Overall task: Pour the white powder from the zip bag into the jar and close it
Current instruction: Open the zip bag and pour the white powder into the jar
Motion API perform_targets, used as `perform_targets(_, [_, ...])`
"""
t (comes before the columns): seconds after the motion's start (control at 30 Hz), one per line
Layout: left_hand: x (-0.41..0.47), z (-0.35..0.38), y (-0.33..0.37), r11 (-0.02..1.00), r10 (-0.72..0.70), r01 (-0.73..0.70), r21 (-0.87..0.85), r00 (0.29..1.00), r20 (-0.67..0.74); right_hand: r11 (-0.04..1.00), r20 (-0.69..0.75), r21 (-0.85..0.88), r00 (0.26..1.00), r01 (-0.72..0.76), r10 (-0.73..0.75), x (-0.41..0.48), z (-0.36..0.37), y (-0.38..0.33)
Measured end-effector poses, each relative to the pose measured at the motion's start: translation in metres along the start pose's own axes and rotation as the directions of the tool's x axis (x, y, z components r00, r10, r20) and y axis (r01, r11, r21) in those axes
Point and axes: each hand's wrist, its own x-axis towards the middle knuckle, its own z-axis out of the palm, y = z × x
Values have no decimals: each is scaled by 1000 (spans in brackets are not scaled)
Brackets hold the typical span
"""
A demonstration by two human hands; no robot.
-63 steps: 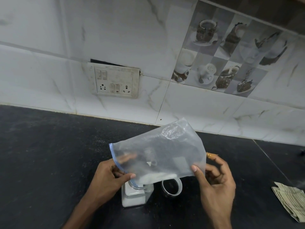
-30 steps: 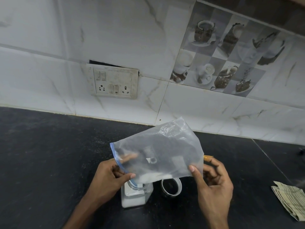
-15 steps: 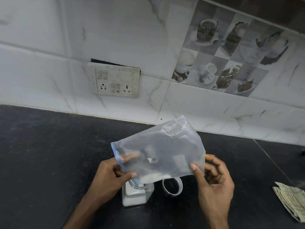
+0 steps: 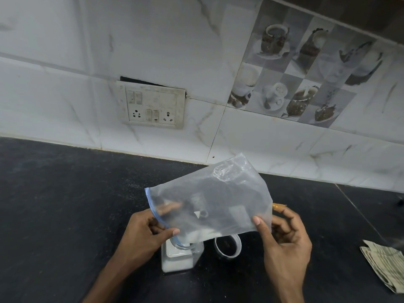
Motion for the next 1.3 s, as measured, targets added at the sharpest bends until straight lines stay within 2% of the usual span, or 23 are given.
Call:
perform_targets(0.53, [0, 0, 1, 1000, -9, 9, 8, 1000, 3, 1000, 30, -22, 1000, 2, -1, -1, -1, -3])
perform_targets(1.3, [0, 1, 2, 1000, -7, 7, 16, 1000, 3, 999, -22, -39, 1000, -8, 7, -4, -2, 1])
